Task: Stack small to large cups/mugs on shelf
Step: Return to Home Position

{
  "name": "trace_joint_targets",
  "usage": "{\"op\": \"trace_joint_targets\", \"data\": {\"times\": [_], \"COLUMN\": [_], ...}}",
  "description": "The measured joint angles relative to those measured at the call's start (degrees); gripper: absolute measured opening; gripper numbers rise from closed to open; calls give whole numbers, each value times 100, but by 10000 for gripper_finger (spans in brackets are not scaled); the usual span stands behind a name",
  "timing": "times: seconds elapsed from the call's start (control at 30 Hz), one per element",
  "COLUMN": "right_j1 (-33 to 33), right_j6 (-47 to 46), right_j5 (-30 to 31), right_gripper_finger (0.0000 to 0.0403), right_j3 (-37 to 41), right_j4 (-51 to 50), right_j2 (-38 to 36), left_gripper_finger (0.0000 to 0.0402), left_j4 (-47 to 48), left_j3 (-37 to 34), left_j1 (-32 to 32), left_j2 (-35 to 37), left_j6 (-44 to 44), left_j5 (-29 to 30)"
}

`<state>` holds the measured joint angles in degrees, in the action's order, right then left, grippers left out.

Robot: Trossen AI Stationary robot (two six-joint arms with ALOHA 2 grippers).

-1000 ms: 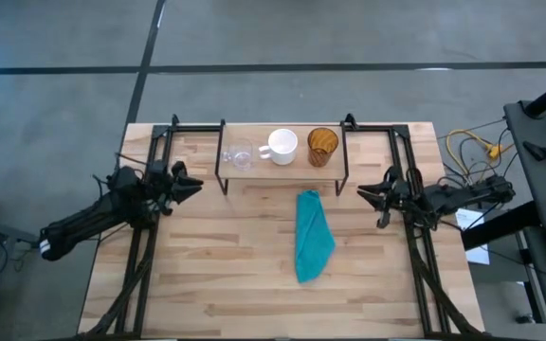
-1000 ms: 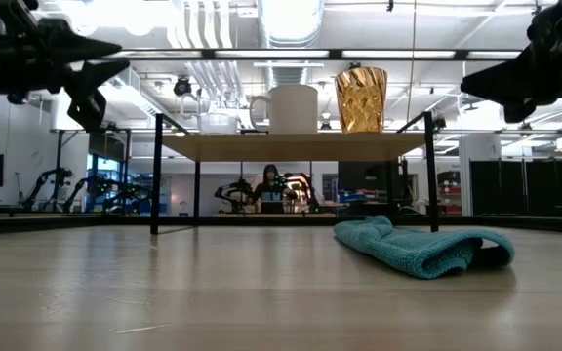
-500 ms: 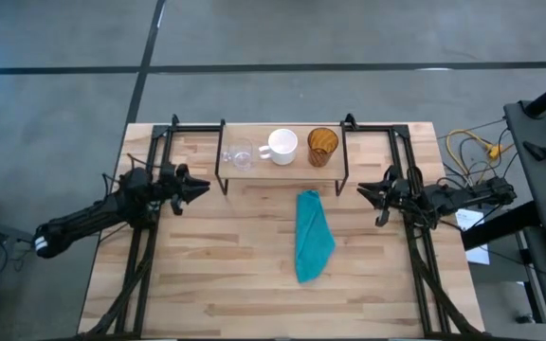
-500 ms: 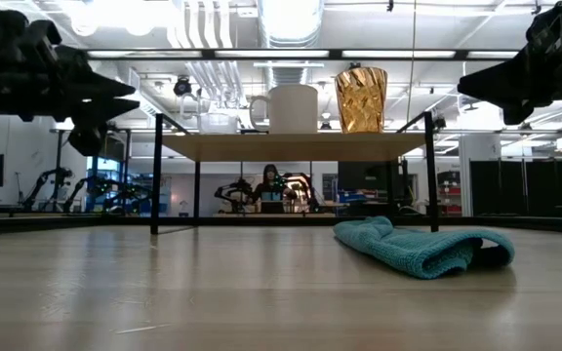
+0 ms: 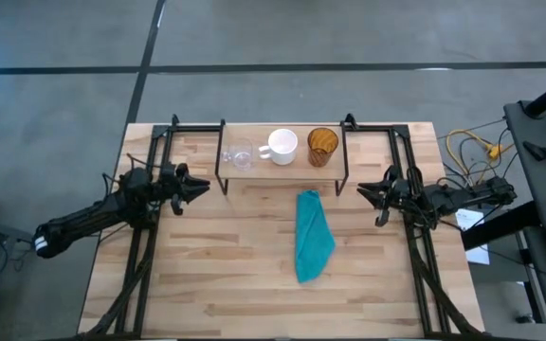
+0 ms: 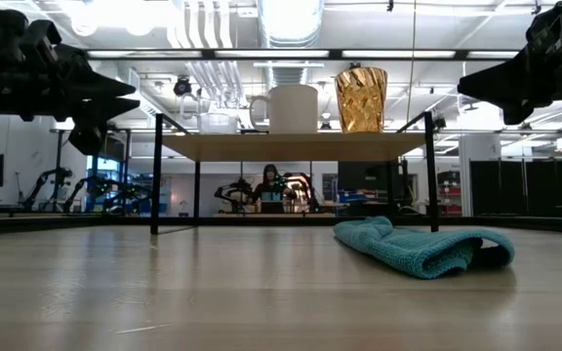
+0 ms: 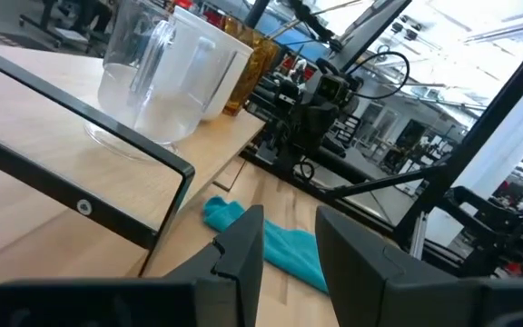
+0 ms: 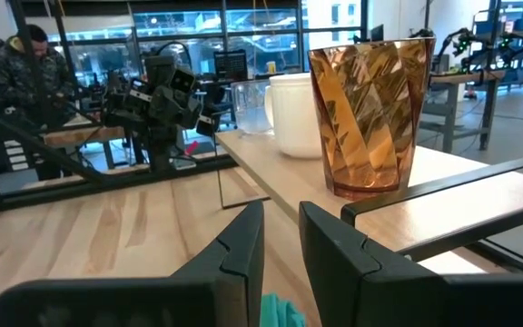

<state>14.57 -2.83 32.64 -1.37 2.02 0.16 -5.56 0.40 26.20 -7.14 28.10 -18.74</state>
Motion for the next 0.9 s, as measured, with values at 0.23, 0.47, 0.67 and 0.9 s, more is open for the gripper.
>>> {"op": "trace_joint_targets", "data": {"times": [0.23,0.47,0.67,0.9], "right_j1": [0,0,0,2], "right_j6": [-12,-11,-9,-9], "right_j5": [0,0,0,0], "right_gripper_finger": [68,68,68,68], "right_j3": [0,0,0,0], "right_j4": [-2,-8,-15,-13], "right_j2": [0,2,0,0], "left_gripper_finger": [89,89,89,89], "left_j4": [0,5,9,-56], "left_j3": [-4,-7,-11,-15], "left_j1": [0,0,4,2], "left_j2": [2,-17,238,553], "left_j6": [0,0,-2,-2], "left_j5": [-7,-9,-13,-24]}}
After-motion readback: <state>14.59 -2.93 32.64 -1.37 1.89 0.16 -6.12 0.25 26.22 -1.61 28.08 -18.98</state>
